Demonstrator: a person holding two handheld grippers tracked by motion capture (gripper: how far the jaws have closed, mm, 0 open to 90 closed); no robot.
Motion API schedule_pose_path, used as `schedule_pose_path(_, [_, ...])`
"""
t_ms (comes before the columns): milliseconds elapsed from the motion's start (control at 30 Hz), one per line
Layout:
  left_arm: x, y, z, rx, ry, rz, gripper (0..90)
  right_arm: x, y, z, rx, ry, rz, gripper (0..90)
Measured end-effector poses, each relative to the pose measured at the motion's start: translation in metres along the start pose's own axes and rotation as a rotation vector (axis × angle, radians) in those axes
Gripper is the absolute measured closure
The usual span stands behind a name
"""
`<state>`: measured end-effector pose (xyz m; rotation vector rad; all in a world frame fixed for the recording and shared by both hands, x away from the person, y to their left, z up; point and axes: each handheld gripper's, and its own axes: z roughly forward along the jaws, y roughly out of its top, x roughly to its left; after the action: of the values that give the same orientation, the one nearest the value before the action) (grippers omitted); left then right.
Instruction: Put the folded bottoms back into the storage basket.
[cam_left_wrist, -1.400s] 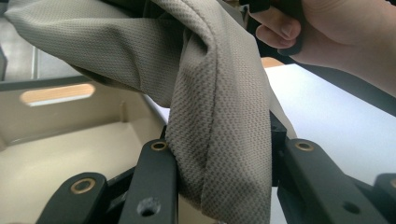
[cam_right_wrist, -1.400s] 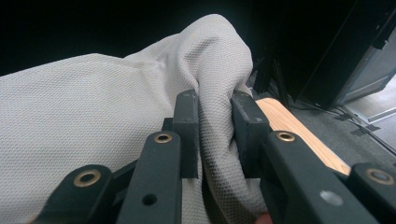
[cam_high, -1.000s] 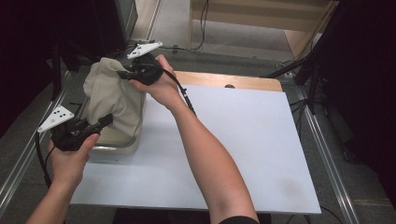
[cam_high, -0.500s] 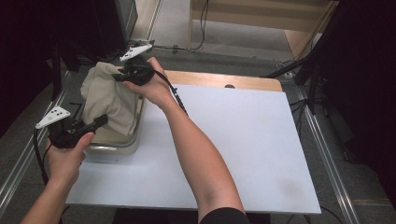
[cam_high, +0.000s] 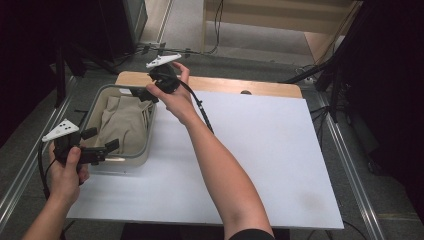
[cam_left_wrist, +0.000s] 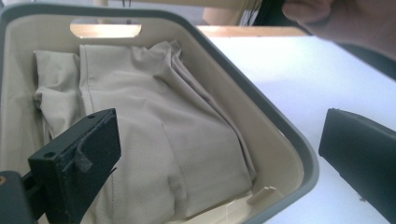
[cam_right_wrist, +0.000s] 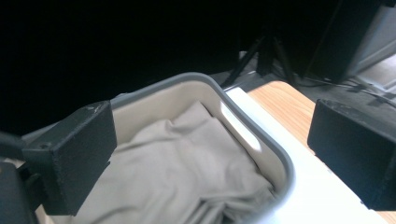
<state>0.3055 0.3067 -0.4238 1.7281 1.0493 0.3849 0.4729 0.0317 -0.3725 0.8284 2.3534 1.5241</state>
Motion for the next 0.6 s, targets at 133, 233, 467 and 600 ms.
schedule_pose_path(133, [0.008,0.001,-0.008,-0.016,-0.007,-0.014,0.0,0.0,-0.014,-0.022,-0.026,-0.007,0.014,0.0])
schedule_pose_path(233, [0.014,0.006,-0.009,-0.014,-0.016,-0.036,0.0,0.002,-0.026,-0.039,-0.035,-0.029,0.012,0.0])
schedule_pose_path(467, [0.024,0.023,0.006,0.074,0.067,-0.043,32.5,0.007,-0.059,-0.09,-0.087,-0.056,0.021,0.0])
schedule_pose_path(600, [0.03,0.029,0.022,0.229,0.114,-0.044,48.9,0.014,-0.078,-0.118,-0.108,-0.067,0.012,0.0])
